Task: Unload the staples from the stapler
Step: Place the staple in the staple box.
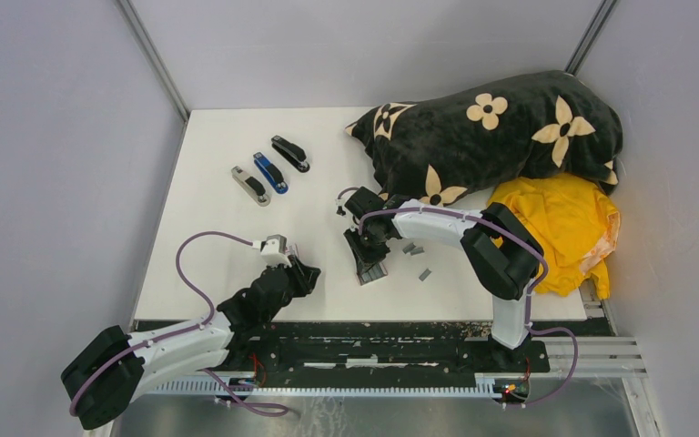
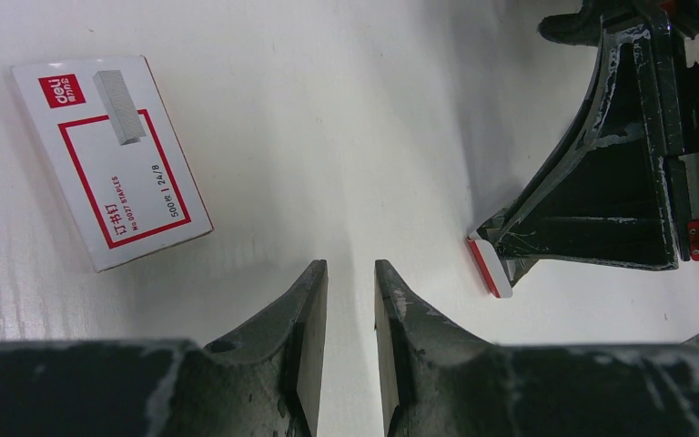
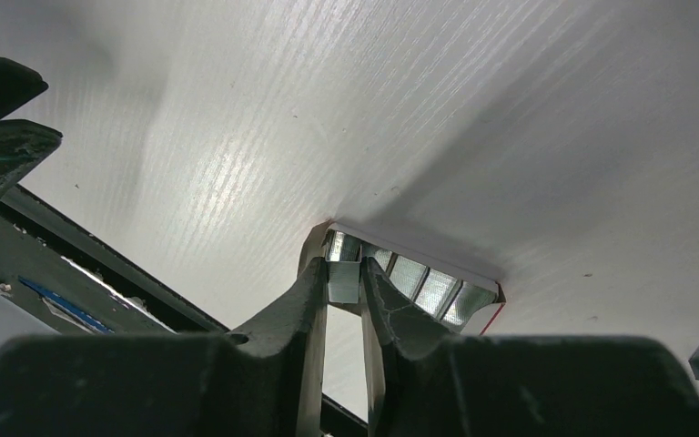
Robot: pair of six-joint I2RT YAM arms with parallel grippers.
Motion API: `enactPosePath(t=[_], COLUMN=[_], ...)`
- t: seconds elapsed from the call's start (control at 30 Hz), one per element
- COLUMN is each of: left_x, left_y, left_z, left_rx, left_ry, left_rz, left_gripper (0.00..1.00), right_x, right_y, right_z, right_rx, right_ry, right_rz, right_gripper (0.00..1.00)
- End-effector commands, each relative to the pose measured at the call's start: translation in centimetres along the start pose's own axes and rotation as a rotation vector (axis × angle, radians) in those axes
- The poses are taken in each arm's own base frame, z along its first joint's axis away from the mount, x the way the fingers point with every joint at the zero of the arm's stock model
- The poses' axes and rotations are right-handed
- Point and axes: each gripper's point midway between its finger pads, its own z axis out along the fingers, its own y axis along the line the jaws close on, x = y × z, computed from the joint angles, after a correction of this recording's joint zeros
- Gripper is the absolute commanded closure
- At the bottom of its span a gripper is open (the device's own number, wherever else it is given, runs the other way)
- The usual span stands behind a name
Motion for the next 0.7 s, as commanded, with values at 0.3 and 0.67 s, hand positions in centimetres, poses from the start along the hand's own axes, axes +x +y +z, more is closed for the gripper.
enactPosePath(t=[0.3,0.67], left_x=[-1.25,-1.24], left_y=[-0.39,-0.40], left_z=[0.17,0.22], left_rx=[0.010,0.008], left_ry=[-0.057,-0.055], left_rz=[0.015,0.017], left_gripper=[0.67,0.67], right_x=[-0.87,-0.48], right_y=[0.71,0.67], right_z=[-2.04,-1.62], right_rx=[-0.002,-0.005], right_ry=[-0.064,-0.056], right_rz=[-0.026,-0.026], right_gripper=[0.79,0.80])
